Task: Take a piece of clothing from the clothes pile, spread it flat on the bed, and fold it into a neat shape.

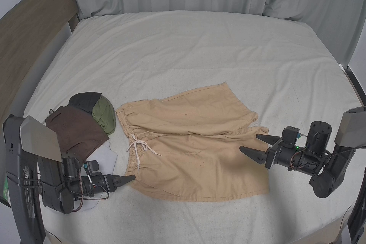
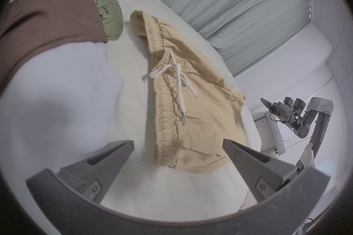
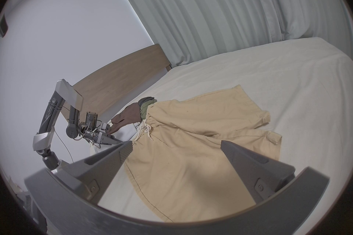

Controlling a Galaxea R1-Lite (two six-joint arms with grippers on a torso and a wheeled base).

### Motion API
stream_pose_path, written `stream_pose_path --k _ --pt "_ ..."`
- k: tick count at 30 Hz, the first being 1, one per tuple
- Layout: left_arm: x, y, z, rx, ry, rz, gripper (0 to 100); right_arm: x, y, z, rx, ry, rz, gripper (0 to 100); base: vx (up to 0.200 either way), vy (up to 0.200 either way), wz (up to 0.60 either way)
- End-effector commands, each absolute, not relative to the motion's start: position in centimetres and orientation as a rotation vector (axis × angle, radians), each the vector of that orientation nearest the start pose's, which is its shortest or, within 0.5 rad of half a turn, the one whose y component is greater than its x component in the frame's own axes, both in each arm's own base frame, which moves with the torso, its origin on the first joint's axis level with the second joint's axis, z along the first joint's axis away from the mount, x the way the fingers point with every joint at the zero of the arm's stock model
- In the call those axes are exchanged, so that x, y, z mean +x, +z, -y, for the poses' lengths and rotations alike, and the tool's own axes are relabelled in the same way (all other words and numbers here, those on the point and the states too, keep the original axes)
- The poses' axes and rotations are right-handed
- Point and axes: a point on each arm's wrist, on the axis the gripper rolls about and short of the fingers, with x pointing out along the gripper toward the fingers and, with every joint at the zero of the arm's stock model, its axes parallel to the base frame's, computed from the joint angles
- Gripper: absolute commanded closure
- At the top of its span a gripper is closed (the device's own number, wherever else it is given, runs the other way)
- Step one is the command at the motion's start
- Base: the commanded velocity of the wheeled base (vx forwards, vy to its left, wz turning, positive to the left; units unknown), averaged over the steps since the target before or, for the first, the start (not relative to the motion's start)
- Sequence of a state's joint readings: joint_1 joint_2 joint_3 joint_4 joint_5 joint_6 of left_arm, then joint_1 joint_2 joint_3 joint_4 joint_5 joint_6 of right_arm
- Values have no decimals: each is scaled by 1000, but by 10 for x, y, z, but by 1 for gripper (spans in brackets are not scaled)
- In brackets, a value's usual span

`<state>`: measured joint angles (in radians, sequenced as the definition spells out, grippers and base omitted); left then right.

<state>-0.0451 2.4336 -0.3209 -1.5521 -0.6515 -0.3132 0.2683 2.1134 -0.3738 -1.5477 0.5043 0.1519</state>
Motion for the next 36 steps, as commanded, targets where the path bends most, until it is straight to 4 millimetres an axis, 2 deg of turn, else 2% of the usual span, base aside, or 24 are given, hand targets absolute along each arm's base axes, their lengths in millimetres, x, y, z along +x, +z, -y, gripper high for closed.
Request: stream_pose_path --k 1,5,11,23,24,36 --pt "285 -59 32 -463 -584 -686 0 285 53 -89 167 753 -253 0 0 0 0" --pt "289 -64 39 -466 -551 -695 0 285 52 -89 167 753 -255 0 0 0 0" --pt "299 -61 51 -539 -503 -681 0 285 52 -89 167 753 -255 0 0 0 0" --pt "299 -61 54 -547 -503 -687 0 285 52 -89 167 753 -256 0 0 0 0" --pt "299 -61 54 -547 -503 -687 100 285 52 -89 167 753 -255 0 0 0 0" --pt "299 -61 54 -546 -504 -685 100 280 44 -83 176 736 -299 0 0 0 0"
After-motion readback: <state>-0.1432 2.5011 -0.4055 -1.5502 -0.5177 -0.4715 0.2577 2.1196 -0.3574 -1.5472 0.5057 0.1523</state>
